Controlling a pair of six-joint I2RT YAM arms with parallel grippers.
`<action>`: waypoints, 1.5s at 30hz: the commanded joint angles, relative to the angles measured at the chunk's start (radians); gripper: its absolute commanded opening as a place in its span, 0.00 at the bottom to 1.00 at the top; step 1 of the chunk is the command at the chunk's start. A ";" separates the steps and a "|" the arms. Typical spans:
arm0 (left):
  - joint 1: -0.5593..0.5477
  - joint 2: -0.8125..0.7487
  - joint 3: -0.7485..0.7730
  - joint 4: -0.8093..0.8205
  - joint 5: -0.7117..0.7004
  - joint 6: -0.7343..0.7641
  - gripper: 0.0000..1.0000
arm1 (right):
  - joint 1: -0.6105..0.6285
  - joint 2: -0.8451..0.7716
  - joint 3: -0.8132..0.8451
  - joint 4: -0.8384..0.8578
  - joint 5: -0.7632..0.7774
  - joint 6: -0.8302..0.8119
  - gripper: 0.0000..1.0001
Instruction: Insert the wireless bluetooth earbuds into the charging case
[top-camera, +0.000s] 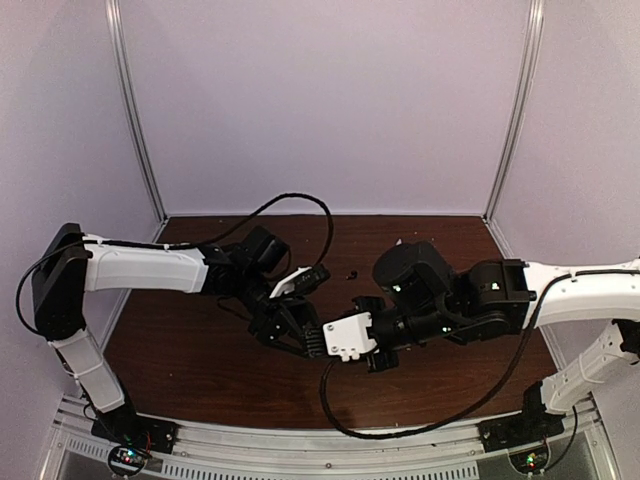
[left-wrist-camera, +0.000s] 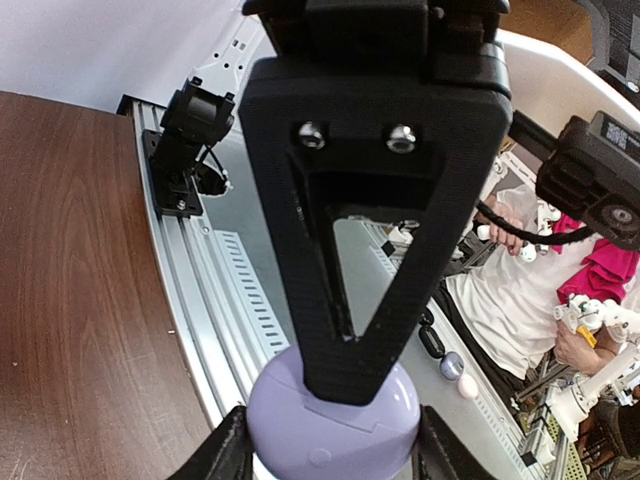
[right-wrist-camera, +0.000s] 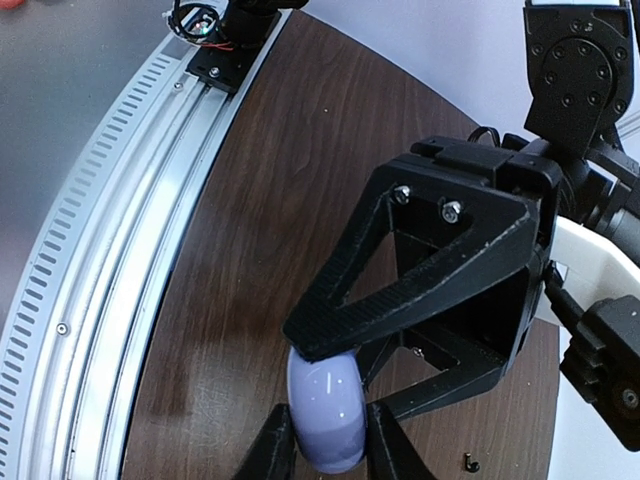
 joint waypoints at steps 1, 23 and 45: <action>-0.007 0.009 0.034 -0.024 0.025 0.028 0.39 | 0.008 0.009 0.013 0.001 0.030 0.001 0.18; 0.173 -0.237 -0.022 0.128 -0.376 -0.066 0.98 | -0.075 -0.048 -0.054 0.101 -0.021 0.104 0.04; 0.092 -0.612 -0.451 0.653 -0.771 -0.030 0.98 | -0.346 -0.018 -0.075 0.390 -0.499 0.379 0.05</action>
